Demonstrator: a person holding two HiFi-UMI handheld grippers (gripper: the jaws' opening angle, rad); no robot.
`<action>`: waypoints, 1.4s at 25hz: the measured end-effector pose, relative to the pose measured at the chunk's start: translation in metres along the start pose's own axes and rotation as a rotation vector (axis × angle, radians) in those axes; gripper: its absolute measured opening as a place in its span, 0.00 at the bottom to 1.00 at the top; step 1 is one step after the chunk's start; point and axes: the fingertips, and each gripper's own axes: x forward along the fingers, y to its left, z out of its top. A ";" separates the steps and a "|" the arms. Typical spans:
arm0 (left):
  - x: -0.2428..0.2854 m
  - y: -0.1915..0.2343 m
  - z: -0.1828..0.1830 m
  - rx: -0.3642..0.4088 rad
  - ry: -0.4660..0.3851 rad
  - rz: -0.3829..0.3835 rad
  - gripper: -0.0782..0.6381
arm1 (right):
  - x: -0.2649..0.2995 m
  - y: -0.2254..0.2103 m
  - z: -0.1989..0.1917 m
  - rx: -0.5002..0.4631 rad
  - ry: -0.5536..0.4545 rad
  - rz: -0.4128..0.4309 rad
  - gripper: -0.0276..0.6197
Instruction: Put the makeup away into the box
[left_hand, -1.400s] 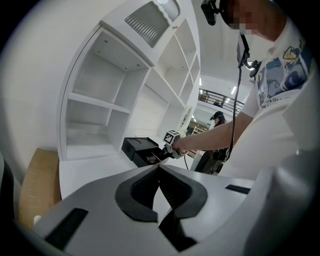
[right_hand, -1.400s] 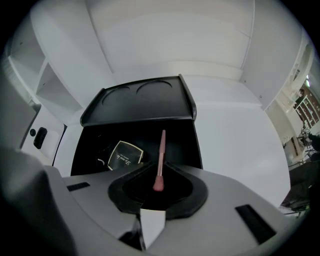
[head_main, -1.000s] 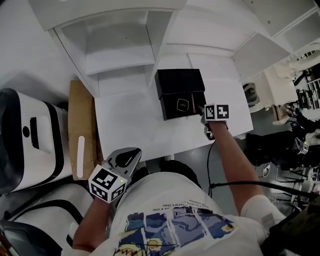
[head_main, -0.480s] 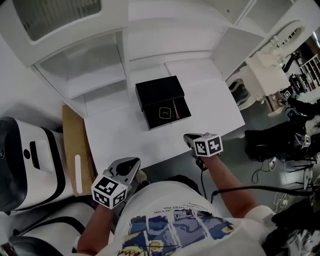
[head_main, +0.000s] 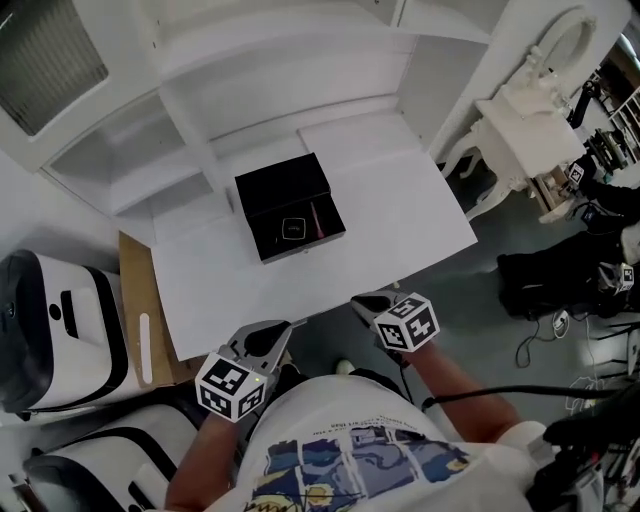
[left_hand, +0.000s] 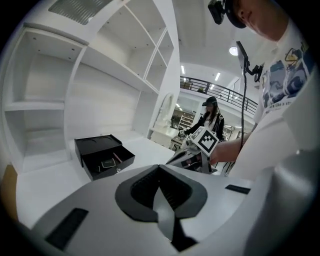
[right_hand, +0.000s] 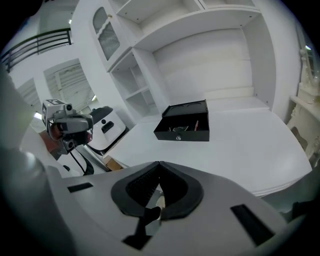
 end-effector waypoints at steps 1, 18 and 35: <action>0.006 -0.011 0.000 0.002 0.005 0.005 0.13 | -0.007 -0.001 -0.006 -0.006 -0.004 0.015 0.08; 0.039 -0.108 -0.022 -0.024 0.093 0.099 0.13 | -0.073 -0.004 -0.061 -0.111 -0.092 0.163 0.08; -0.024 -0.088 -0.035 -0.030 0.030 0.134 0.13 | -0.058 0.069 -0.033 -0.248 -0.133 0.170 0.08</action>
